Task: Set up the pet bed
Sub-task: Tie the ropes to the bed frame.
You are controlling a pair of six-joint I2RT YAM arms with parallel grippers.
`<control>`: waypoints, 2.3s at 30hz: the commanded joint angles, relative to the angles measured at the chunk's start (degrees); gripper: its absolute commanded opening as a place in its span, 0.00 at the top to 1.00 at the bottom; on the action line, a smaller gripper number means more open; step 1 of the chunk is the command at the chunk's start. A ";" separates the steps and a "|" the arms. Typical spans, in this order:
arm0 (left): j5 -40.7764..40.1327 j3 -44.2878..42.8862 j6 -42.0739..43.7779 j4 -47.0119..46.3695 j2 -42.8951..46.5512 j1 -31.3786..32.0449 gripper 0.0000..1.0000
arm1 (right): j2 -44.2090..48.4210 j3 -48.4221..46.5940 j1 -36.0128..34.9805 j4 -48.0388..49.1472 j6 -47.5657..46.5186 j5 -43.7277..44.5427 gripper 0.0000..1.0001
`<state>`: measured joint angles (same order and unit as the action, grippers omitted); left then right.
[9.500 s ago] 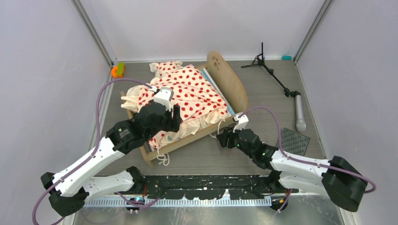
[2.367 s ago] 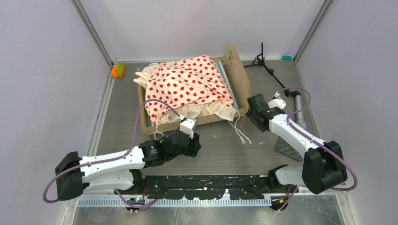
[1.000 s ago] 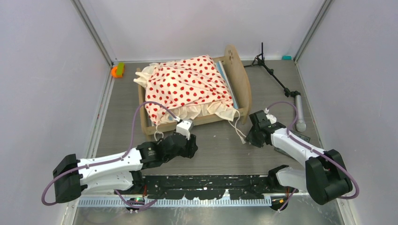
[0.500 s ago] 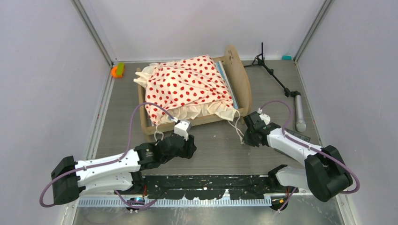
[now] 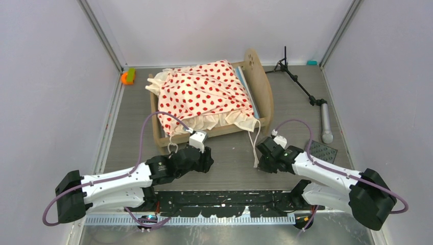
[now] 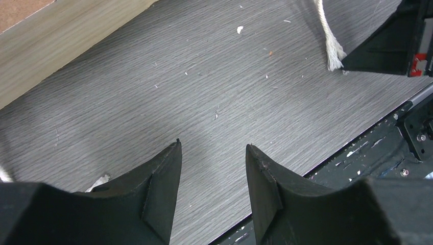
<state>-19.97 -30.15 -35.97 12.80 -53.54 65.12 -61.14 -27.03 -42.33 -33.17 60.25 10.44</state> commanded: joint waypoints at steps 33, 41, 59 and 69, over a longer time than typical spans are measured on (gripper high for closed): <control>-2.72 -1.19 0.54 0.01 -0.46 -0.56 0.48 | -9.01 -18.02 -2.56 0.78 -28.86 11.76 0.45; -2.02 -1.54 0.55 -0.50 -1.84 -0.77 0.48 | -13.58 -18.82 -0.08 3.59 -23.80 5.33 0.55; -1.64 -0.93 0.63 -0.25 -1.18 -0.98 0.48 | -20.32 -14.67 1.54 8.65 -20.35 1.78 0.62; -1.47 -0.70 0.61 -0.06 -1.09 -1.15 0.48 | -18.64 -13.19 1.61 7.35 -19.40 3.64 0.58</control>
<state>-20.97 -30.61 -35.55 13.15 -55.64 64.36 -81.47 -41.54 -41.01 -25.32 39.62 13.41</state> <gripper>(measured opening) 0.521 0.415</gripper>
